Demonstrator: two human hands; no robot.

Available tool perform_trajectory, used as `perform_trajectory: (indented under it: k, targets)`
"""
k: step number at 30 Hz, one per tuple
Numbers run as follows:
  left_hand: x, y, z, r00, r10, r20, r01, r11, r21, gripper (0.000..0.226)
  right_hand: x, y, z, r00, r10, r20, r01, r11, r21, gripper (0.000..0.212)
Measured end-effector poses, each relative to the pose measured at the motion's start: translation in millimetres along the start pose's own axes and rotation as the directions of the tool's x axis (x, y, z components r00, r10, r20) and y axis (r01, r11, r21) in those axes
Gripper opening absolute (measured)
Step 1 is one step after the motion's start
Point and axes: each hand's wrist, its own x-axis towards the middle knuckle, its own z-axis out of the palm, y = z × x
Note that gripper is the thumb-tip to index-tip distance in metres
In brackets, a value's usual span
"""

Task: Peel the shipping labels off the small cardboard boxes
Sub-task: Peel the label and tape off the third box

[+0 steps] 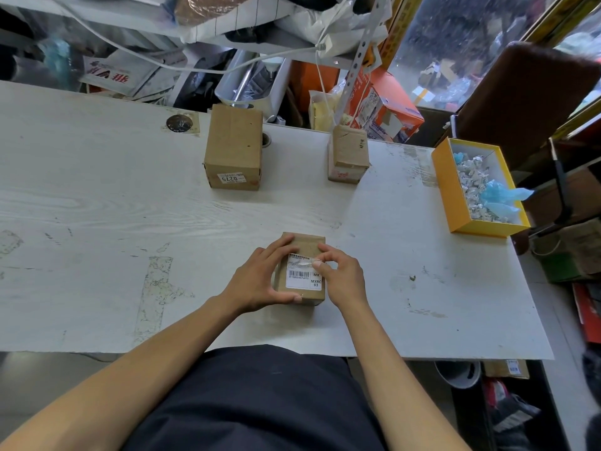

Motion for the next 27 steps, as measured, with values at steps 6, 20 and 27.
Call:
perform_trajectory:
  k: [6, 20, 27]
  targets:
    - [0.2, -0.3, 0.3, 1.0, -0.009, 0.002, 0.01, 1.0, -0.013, 0.101, -0.3, -1.6, -0.2, 1.0, 0.004, 0.001, -0.004, 1.0, 0.012, 0.019]
    - [0.8, -0.9, 0.8, 1.0, -0.009, 0.012, 0.009, 1.0, -0.025, 0.1, -2.1, -3.9, -1.6, 1.0, 0.015, 0.011, -0.016, 0.999, 0.034, 0.016]
    - [0.3, -0.9, 0.4, 1.0, -0.011, 0.014, 0.011, 1.0, -0.019, 0.101, -1.3, -5.5, -2.2, 1.0, 0.018, 0.01, -0.018, 0.999, 0.031, 0.017]
